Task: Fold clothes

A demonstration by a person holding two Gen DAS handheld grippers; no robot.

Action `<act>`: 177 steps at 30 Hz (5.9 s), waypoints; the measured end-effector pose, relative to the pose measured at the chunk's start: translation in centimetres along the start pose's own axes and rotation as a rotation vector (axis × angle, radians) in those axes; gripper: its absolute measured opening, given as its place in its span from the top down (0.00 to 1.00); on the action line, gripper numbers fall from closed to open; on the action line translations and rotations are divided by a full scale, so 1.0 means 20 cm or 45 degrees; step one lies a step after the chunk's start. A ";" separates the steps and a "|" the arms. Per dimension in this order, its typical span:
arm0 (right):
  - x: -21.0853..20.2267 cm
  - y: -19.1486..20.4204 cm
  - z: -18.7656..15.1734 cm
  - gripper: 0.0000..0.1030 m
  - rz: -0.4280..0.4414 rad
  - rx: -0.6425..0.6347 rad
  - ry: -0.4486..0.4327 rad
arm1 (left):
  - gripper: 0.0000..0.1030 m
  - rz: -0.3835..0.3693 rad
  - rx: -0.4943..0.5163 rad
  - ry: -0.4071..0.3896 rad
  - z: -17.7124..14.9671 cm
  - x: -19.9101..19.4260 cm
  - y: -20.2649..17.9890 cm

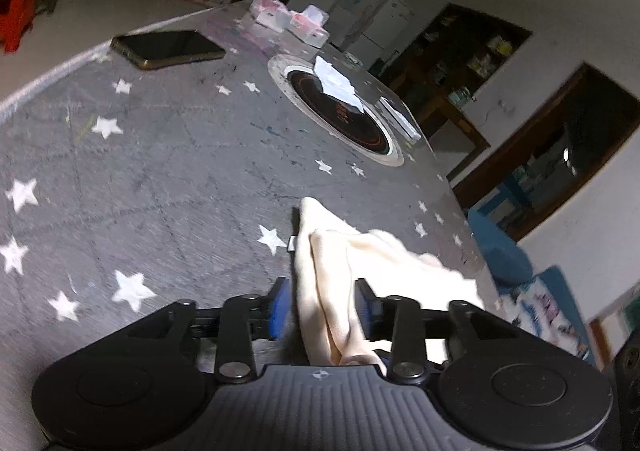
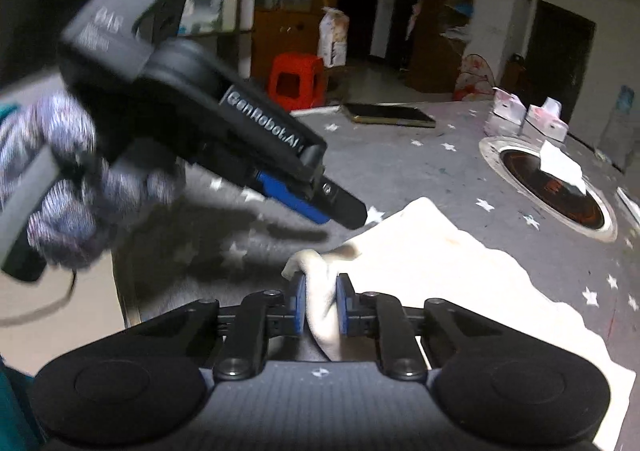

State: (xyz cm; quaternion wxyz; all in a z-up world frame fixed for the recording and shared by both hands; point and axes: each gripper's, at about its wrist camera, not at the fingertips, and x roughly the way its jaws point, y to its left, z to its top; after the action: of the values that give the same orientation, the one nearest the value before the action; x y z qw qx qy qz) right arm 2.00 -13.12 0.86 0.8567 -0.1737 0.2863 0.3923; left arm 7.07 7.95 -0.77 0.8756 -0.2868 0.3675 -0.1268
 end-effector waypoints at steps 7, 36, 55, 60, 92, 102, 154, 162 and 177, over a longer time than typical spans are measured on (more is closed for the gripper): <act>-0.09 -0.07 0.02 0.87 0.015 0.094 -0.063 | 0.55 -0.098 -0.231 0.037 0.02 0.07 0.02; -0.14 -0.15 0.02 0.88 0.021 0.178 -0.142 | 0.52 -0.246 -0.512 0.145 -0.01 0.23 0.05; -0.32 -0.52 -0.29 0.80 -0.298 0.503 -0.090 | 0.84 -0.159 -0.381 0.154 -0.03 0.24 0.07; -0.39 -0.73 -0.42 0.78 -0.481 0.639 -0.077 | 0.84 -0.141 -0.333 0.147 -0.03 0.25 0.04; -0.60 -0.88 -0.40 0.92 -0.581 0.748 -0.225 | 0.88 -0.174 0.042 0.117 0.14 0.33 -0.34; -0.78 -0.99 -0.36 0.92 -0.740 0.689 -0.261 | 0.88 -0.247 0.149 0.130 0.20 0.47 -0.62; -0.55 -1.35 -0.66 0.85 -0.906 0.744 0.003 | 0.78 -0.030 0.412 0.302 0.08 0.93 -0.78; -0.58 -1.26 -0.61 0.69 -0.877 0.717 -0.032 | 0.63 0.005 0.495 0.270 0.05 0.90 -0.80; -0.41 -1.01 -0.50 0.41 -0.696 0.634 -0.006 | 0.46 0.046 0.561 0.243 -0.01 0.81 -0.78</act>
State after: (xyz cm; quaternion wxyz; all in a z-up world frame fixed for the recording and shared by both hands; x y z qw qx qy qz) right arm 9.65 -35.74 -0.34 0.9465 -0.0289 0.3141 0.0677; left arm 18.07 -11.70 -0.78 0.8804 -0.0690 0.4172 -0.2147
